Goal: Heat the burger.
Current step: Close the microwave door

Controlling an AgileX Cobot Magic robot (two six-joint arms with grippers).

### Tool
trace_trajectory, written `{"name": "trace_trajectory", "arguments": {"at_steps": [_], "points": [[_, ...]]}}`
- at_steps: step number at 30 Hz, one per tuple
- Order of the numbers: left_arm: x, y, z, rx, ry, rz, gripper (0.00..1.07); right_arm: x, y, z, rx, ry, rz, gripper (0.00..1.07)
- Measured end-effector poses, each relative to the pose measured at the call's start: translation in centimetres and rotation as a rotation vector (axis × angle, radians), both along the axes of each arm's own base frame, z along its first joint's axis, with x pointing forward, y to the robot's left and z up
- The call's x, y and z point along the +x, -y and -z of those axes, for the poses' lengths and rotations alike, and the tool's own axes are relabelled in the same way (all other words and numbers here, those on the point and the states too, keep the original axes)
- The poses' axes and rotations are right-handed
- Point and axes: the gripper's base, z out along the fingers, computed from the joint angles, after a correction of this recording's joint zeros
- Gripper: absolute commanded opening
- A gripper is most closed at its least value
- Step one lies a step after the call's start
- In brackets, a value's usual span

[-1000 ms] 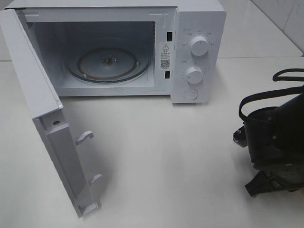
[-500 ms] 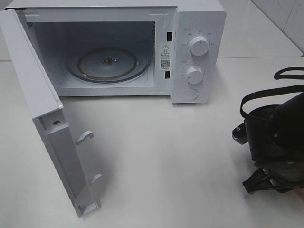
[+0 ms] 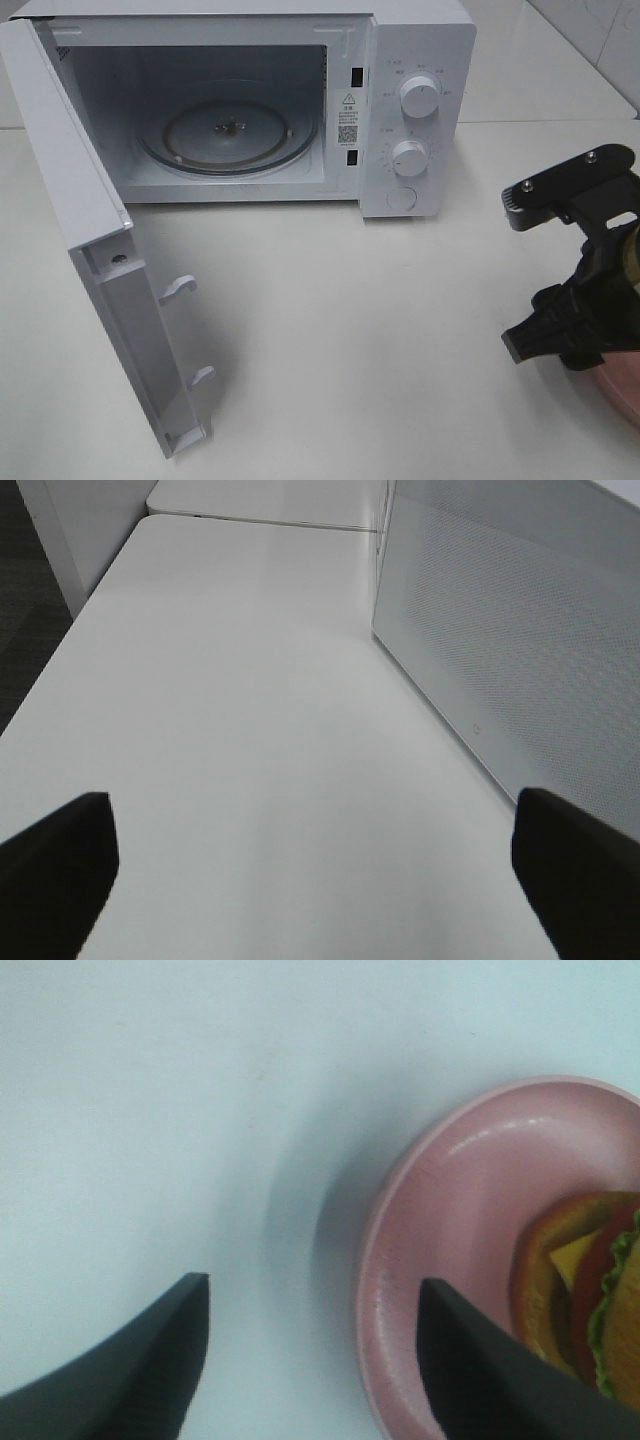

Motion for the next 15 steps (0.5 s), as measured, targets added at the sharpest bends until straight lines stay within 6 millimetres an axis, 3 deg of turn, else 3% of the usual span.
{"name": "trace_trajectory", "arguments": {"at_steps": [5,15], "points": [[0.0,0.0,0.0,0.0,0.0,0.0,1.0,-1.2,0.0,-1.7,0.109,0.011,-0.066,0.8],[0.0,0.0,0.0,0.0,0.0,0.0,1.0,-4.1,0.4,-4.1,0.249,-0.026,-0.21,0.78]]}}
